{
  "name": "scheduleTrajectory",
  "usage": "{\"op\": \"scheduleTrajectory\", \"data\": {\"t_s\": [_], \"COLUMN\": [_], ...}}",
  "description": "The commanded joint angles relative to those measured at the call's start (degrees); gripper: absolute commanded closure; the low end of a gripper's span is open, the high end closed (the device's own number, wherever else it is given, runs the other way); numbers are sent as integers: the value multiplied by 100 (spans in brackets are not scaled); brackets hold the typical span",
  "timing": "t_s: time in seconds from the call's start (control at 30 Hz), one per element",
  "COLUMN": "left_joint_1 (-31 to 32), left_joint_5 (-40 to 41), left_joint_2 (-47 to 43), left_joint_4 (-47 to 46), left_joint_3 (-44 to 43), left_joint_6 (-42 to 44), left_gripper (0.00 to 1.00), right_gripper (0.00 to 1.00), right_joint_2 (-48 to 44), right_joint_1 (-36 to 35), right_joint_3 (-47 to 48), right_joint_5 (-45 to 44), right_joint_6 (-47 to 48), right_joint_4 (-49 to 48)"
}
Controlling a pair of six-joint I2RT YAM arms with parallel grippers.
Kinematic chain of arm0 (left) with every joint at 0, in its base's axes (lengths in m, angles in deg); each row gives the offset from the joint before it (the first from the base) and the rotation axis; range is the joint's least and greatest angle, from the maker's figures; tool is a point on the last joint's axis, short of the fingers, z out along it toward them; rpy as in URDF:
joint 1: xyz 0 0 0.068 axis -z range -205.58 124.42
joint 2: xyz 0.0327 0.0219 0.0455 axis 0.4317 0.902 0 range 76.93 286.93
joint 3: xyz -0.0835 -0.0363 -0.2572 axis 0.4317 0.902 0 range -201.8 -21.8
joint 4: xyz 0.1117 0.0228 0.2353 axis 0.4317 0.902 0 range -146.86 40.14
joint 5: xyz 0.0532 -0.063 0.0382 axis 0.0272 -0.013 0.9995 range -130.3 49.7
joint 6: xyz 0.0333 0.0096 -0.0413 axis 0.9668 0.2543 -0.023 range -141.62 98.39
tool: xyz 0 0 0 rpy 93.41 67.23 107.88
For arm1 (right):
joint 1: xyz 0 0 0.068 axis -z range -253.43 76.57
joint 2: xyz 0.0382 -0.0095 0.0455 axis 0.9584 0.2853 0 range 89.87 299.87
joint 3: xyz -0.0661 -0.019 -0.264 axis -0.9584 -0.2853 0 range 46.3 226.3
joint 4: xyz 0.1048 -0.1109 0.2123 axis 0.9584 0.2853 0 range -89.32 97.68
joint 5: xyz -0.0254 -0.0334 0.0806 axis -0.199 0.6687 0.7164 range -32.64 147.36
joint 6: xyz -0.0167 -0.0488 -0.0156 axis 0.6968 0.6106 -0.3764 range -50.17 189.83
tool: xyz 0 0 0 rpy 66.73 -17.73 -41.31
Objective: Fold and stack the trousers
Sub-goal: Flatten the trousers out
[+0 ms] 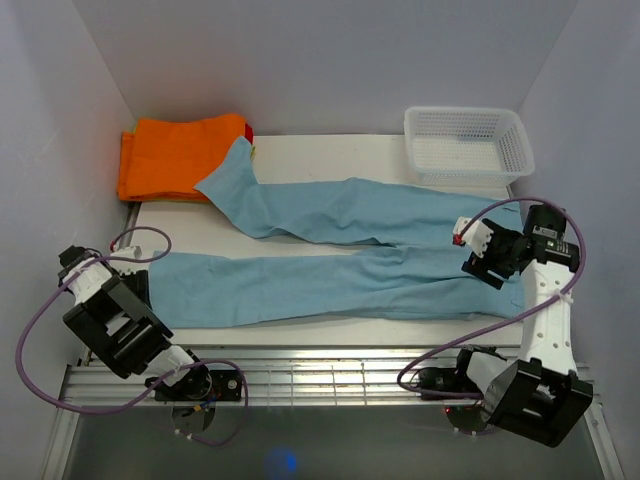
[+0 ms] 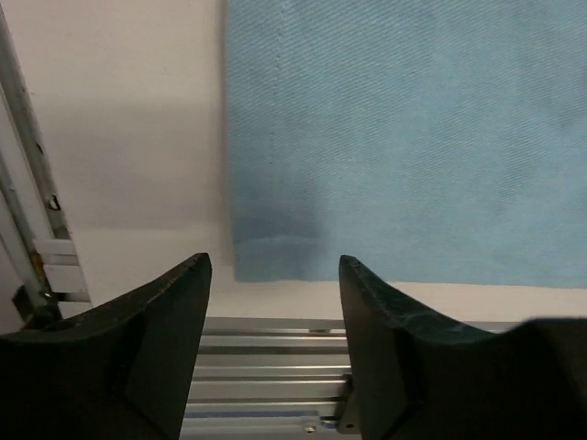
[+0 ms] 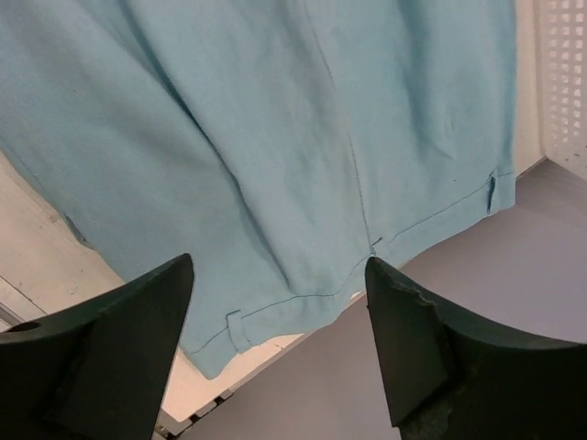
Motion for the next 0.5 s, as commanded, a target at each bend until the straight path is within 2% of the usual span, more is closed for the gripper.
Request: {"op": "scheduleTrajectory", "data": {"t_s": [0.0, 0.03, 0.07, 0.13, 0.17, 0.3, 0.4, 0.47], "left_joint_1": [-85, -85, -77, -59, 124, 398, 687, 950], "left_joint_5": [-582, -818, -1316, -1767, -1839, -1770, -1639, -1585], "left_joint_2": [-525, -579, -605, -518, -422, 123, 308, 309], "left_joint_4": [380, 711, 888, 1372, 1452, 1366, 1006, 829], "left_joint_3": [-375, -568, -1049, -1552, -1920, -2152, -1969, -1845], "left_joint_6": [493, 632, 712, 826, 775, 651, 441, 231], "left_gripper": [28, 20, 13, 7, 7, 9, 11, 11], "right_gripper": [26, 29, 37, 44, 50, 56, 55, 55], "right_joint_2": [659, 836, 1047, 1619, 1820, 2428, 2473, 2238], "right_joint_1": [79, 87, 79, 157, 227, 833, 1168, 1195], "right_joint_3": [656, 779, 807, 833, 877, 1088, 905, 345], "right_joint_5": [474, 413, 360, -7, -88, -352, -703, -958], "right_joint_6": [-514, -515, -515, -909, -945, -1156, -1113, -858], "right_joint_4": [608, 966, 1100, 1224, 1321, 1734, 1831, 1614]}}
